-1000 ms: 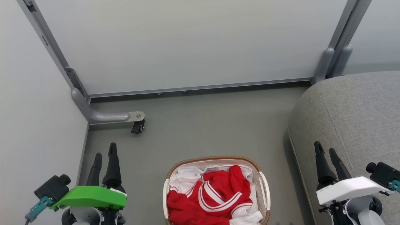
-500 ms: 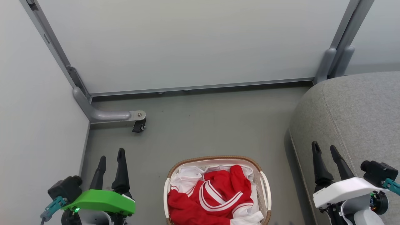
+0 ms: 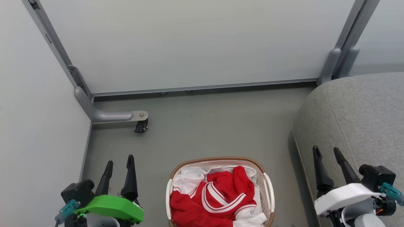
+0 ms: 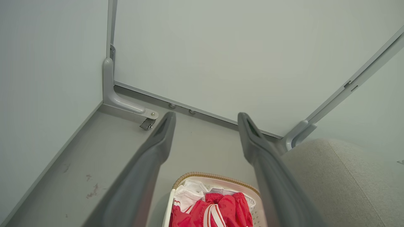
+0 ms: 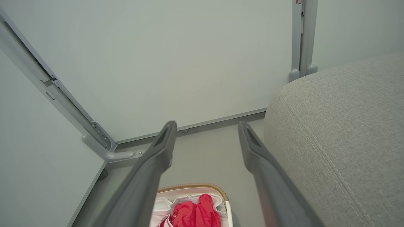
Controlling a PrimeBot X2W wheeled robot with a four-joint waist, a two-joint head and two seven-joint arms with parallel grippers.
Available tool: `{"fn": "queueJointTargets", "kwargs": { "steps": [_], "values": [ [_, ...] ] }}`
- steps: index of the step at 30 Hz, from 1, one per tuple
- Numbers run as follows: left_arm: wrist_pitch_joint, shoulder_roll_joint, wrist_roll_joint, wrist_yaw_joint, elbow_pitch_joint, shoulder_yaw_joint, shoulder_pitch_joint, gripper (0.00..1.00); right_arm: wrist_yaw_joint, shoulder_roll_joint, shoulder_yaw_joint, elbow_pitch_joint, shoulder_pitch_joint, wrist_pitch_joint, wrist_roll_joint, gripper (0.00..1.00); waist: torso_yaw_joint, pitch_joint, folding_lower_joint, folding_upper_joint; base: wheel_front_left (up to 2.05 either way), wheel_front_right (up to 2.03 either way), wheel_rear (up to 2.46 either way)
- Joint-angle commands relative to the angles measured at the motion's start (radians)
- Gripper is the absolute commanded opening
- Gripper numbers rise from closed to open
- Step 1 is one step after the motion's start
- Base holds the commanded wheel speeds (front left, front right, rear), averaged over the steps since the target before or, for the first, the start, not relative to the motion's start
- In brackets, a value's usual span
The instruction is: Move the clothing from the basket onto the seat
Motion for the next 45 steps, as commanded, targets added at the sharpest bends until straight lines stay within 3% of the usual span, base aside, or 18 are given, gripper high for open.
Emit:
{"fn": "queueJointTargets", "kwargs": {
  "steps": [1,45],
  "values": [
    [-0.008,0.007,0.024,-0.002,0.0,-0.001,-0.006,1.0,0.0,-0.007,-0.001,-0.005,0.004,-0.009,-0.029,1.0,0.0,0.0,0.0,0.0,0.0,0.0,0.0],
    [-0.089,0.01,0.283,-0.001,0.077,-0.047,-0.019,1.0,0.0,-0.011,-0.004,0.019,0.009,-0.09,-0.344,1.0,0.019,0.008,0.0,0.0,0.0,0.0,0.0]
  ]
}}
